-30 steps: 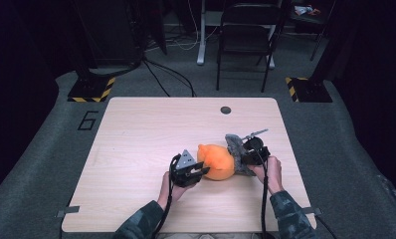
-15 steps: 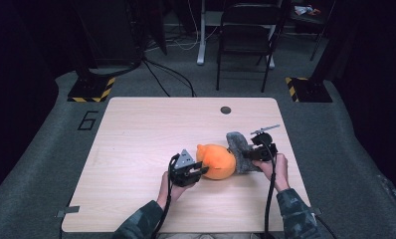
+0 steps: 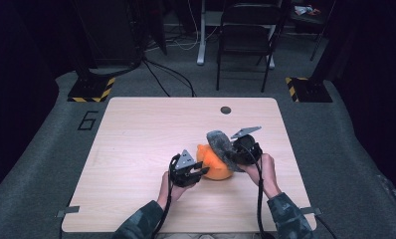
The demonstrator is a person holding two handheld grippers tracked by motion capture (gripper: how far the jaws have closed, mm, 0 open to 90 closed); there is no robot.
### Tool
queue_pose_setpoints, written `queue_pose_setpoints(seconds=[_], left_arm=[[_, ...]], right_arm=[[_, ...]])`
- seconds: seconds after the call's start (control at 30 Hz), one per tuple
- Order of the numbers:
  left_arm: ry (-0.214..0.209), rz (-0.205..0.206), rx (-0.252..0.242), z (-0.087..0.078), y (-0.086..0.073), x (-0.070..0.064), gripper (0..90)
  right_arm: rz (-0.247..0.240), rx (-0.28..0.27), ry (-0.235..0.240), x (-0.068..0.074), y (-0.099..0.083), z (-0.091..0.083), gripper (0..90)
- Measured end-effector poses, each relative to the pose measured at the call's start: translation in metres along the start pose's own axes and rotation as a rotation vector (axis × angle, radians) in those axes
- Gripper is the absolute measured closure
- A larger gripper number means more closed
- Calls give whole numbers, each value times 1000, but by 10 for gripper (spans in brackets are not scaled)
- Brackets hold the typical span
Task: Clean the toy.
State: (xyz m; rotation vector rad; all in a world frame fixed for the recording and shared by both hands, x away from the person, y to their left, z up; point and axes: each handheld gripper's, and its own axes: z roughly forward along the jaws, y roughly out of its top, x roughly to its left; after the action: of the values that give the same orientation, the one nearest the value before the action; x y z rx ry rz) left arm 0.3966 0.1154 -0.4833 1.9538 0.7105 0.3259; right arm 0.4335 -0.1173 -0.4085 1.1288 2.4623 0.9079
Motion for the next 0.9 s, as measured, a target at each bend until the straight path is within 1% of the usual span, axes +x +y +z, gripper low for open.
queue_pose_setpoints(seconds=[0.03,0.07,0.1,0.13,0.17,0.2,0.23,0.27,0.3,0.37,0.5,0.57,0.6,0.63,0.7,0.73,0.77,0.83,0.9], left_arm=[[0,0,0,0,0,0,668],[6,14,7,0,0,0,638],[16,31,14,0,1,-1,610],[27,50,21,-1,1,-2,582],[27,50,21,-1,1,-2,559],[31,60,25,-2,1,-3,559],[50,85,40,-2,0,-5,520],[62,102,52,-2,-1,-7,509],[62,102,52,-2,-1,-7,498],[99,147,73,-1,-3,-10,481],[110,158,74,1,-4,-13,467],[122,177,84,2,-4,-14,461],[132,206,95,4,-6,-16,459],[140,218,99,6,-6,-17,459],[144,223,100,7,-7,-18,470],[147,226,98,9,-8,-19,491],[147,226,98,9,-8,-19,516],[141,209,92,12,-11,-17,585],[135,204,87,12,-11,-16,646]], right_arm=[[6,1,-2,-1,-2,3,782],[23,0,1,-3,-4,6,781],[20,3,1,-5,-5,9,781],[30,3,4,-7,-6,10,782],[30,3,4,-7,-6,10,782],[35,1,8,-9,-7,11,781],[45,4,9,-11,-9,14,781],[43,2,11,-12,-9,15,781],[43,2,11,-12,-9,15,781],[40,3,9,-11,-9,16,780],[42,3,12,-12,-10,17,779],[48,2,16,-14,-12,19,778],[52,4,17,-15,-13,20,778],[56,5,23,-16,-13,21,778],[50,6,23,-16,-14,22,777],[51,9,30,-16,-14,22,776],[48,10,29,-17,-15,23,776],[58,0,39,-16,-15,25,775],[55,-3,41,-16,-16,25,775]])
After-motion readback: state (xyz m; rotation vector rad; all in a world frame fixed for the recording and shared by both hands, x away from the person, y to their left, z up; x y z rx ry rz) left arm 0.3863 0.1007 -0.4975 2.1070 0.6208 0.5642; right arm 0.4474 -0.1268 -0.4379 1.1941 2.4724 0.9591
